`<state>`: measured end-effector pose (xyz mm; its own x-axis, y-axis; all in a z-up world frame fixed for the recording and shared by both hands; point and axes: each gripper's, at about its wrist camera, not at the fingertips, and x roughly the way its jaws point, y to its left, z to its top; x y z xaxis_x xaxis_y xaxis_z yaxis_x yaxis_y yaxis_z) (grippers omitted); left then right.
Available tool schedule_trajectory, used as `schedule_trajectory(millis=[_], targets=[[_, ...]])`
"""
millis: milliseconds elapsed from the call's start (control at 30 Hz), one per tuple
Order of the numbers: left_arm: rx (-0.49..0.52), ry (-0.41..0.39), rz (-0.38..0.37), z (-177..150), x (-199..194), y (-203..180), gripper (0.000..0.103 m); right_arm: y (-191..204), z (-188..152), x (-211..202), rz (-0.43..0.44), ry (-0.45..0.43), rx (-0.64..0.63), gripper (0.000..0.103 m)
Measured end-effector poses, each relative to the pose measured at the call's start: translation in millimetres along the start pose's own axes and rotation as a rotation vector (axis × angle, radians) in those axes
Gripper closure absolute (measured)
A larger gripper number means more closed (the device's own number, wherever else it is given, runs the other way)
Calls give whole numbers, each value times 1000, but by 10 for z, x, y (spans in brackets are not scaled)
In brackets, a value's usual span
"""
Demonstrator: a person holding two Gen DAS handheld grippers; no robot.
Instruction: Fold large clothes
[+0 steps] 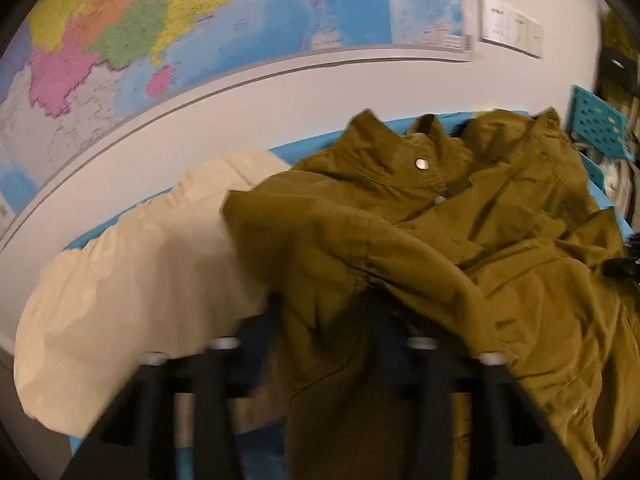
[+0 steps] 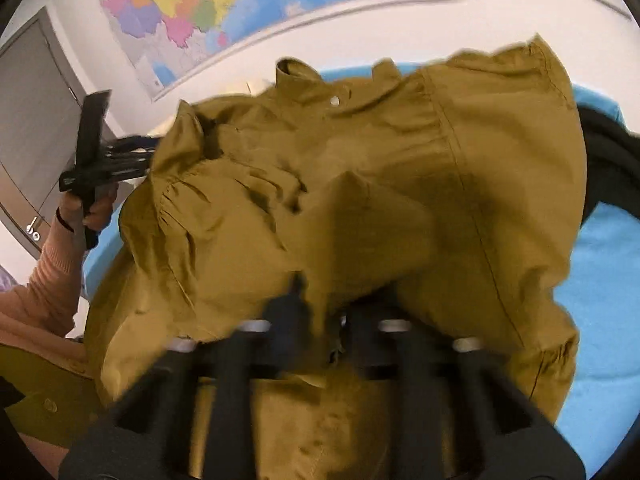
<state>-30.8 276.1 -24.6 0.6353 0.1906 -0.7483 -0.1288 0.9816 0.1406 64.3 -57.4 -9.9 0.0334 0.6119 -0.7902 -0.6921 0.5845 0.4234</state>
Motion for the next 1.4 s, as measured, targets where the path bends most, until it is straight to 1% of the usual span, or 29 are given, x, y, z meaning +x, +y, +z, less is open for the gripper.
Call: schedule_trajectory(millis=[100, 133, 167, 233, 267, 300, 400, 467, 500, 533, 600, 633, 667, 700, 767, 800, 833, 900, 933, 967, 1000, 1067, 1100, 1167, 1200, 1233, 1267, 1333, 1400], targets=[[-68, -9, 12, 40, -22, 83, 81, 65, 187, -417, 11, -134, -4, 96], [-114, -22, 16, 62, -52, 153, 88, 46, 248, -580, 14, -183, 8, 97], [-153, -43, 48, 88, -83, 213, 100, 7, 337, -788, -13, -251, 27, 97], [-226, -58, 37, 128, -107, 329, 99, -75, 465, -1020, -156, -329, 43, 96], [-255, -68, 68, 147, -112, 362, 99, -153, 517, -1037, -248, -336, 71, 93], [-240, -73, 104, 170, -103, 332, 97, -218, 542, -993, -271, -316, 90, 87], [-203, -65, 101, 184, -75, 192, 80, -506, 518, -580, -312, -170, 136, 72], [-172, -53, 73, 172, -60, 101, 49, -639, 406, -239, -326, -63, 150, 71], [-155, -57, 97, 164, -64, 68, 47, -676, 354, -140, -347, -44, 155, 66], [-138, -64, 127, 158, -72, 45, 46, -706, 305, -89, -340, -39, 161, 58], [-110, -47, 138, 144, -65, 32, 34, -745, 233, -88, -305, -73, 195, 49], [-109, -36, 136, 130, -63, 43, 25, -748, 207, -115, -293, -86, 200, 48], [-112, -31, 125, 114, -69, 62, 23, -741, 194, -142, -285, -93, 197, 48], [-105, -20, 96, 92, -60, 76, 21, -725, 185, -163, -280, -102, 195, 48], [-70, 18, 21, 44, 2, 43, 9, -715, 174, -210, -276, -110, 186, 48], [-35, 46, -24, 27, 78, -32, 9, -712, 194, -236, -273, -114, 180, 48], [-23, 52, -24, 11, 124, -68, 10, -707, 209, -255, -267, -118, 174, 48], [2, 67, 1, 19, 251, -162, 40, -688, 263, -247, -258, -121, 166, 56], [-11, 60, 32, 49, 280, -150, 54, -669, 278, -245, -247, -121, 164, 66], [-34, 48, 27, 80, 269, -105, 79, -655, 304, -252, -243, -120, 155, 73], [-94, 27, -9, 128, 214, 18, 86, -631, 320, -265, -241, -124, 146, 85], [-209, -14, -32, 179, 92, 282, 97, -538, 375, -333, -233, -154, 106, 86], [-245, -34, -39, 190, 53, 415, 97, -490, 406, -352, -255, -172, 79, 86], [-270, -8, -42, 166, 120, 549, 97, -460, 457, -266, -299, -168, 49, 85], [-261, 2, -28, 146, 167, 544, 96, -495, 478, -171, -313, -145, 62, 76], [-242, 5, -3, 133, 201, 509, 96, -556, 483, -59, -324, -108, 95, 52], [-202, 1, 41, 110, 229, 435, 93, -628, 469, 102, -317, -45, 123, 45], [-157, -15, 101, 101, 227, 347, 91, -657, 428, 219, -319, -23, 120, 45], [-146, -22, 136, 101, 194, 315, 86, -652, 386, 146, -290, -56, 132, 45]])
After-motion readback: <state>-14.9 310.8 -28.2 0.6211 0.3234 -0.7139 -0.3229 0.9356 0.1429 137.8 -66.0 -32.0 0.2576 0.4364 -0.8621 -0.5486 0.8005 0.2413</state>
